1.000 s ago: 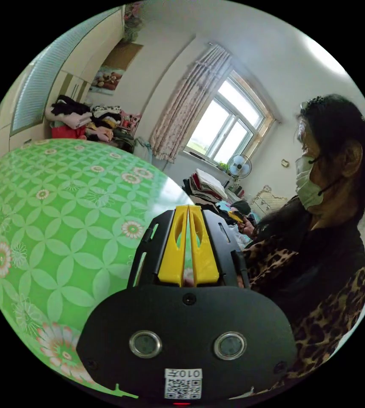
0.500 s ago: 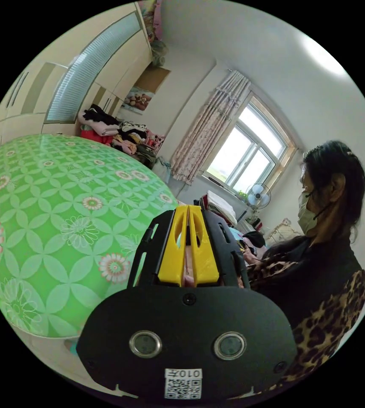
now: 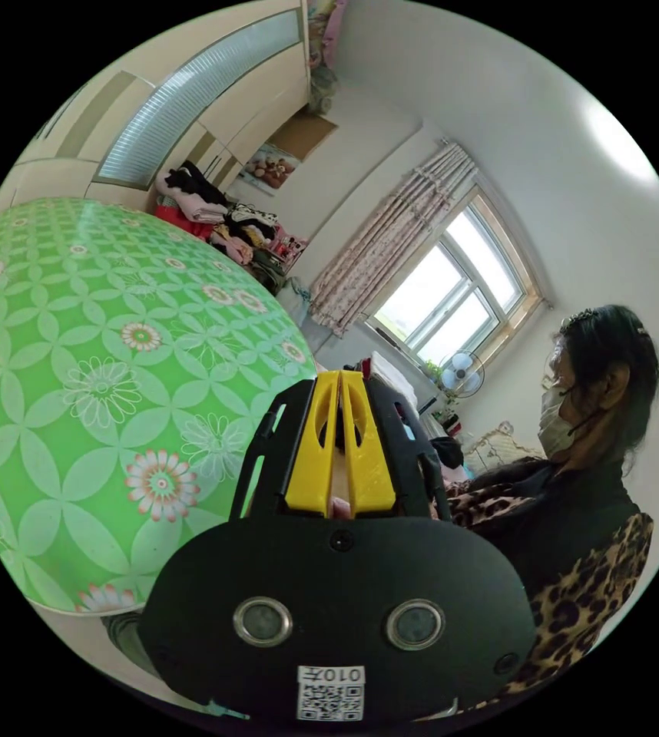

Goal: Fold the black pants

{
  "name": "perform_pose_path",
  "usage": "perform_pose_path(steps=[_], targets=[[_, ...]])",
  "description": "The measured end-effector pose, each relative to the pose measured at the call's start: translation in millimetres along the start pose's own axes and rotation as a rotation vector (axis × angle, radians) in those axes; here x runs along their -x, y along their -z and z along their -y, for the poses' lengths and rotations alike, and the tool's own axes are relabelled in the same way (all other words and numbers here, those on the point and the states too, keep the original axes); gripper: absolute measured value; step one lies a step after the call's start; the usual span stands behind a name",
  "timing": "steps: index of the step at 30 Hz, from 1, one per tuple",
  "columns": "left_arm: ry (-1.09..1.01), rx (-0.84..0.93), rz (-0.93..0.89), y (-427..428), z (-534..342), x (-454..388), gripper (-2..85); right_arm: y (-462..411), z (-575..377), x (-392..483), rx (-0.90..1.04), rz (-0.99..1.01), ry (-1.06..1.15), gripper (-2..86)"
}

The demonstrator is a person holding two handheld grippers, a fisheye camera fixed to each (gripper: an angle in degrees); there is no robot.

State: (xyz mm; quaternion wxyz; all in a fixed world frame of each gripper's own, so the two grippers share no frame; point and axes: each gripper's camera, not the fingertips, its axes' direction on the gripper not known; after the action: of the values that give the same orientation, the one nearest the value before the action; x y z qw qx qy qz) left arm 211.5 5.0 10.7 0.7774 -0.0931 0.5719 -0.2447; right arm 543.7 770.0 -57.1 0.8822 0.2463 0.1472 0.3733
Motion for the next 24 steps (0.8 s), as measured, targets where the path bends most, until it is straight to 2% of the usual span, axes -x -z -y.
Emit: perform_pose_path(steps=[2, 5, 10, 14, 16, 17, 18, 19, 21, 23, 24], targets=[[0.023, -0.016, 0.000, 0.2, -6.2, 6.6, -0.1, -1.4, -14.4, -11.1, -0.058, -0.001, -0.042, 12.0], [0.061, -0.033, 0.000, -1.0, -16.1, 16.6, -0.1, -27.2, -30.2, -20.4, -0.017, 0.156, -0.038, 11.9], [0.108, -0.058, 0.022, -4.5, -26.7, 26.2, -0.1, -48.0, -48.3, -17.5, -0.006, 0.072, -0.021, 10.4], [0.130, -0.083, 0.029, -6.2, -32.2, 32.0, -0.1, -62.8, -60.8, -22.8, 0.012, 0.331, -0.011, 11.1], [0.145, -0.096, 0.029, -9.2, -34.0, 35.4, -0.1, -67.0, -66.0, 3.9, 0.050, 0.291, 0.115, 11.1], [0.146, -0.098, 0.030, -10.6, -34.3, 35.9, -0.1, -69.7, -69.4, 16.9, 0.055, 0.184, 0.153, 10.8], [0.148, -0.101, 0.028, -13.7, -34.4, 36.6, -0.1, -75.3, -71.1, 15.9, 0.051, 0.076, 0.095, 10.1], [0.150, -0.098, 0.022, -17.6, -34.0, 37.6, -0.2, -78.3, -71.9, 12.5, 0.045, 0.072, 0.061, 9.9], [0.147, -0.093, 0.015, -23.1, -32.7, 38.7, -0.2, -91.2, -75.6, 7.7, 0.037, 0.249, -0.006, 10.1], [0.145, -0.089, 0.017, -27.2, -30.7, 39.5, -0.2, -92.2, -80.1, 26.4, 0.030, 0.293, 0.047, 10.3], [0.145, -0.087, 0.019, -29.0, -29.0, 40.3, -0.2, -86.4, -85.9, 47.7, -0.004, 0.240, 0.109, 9.9]])
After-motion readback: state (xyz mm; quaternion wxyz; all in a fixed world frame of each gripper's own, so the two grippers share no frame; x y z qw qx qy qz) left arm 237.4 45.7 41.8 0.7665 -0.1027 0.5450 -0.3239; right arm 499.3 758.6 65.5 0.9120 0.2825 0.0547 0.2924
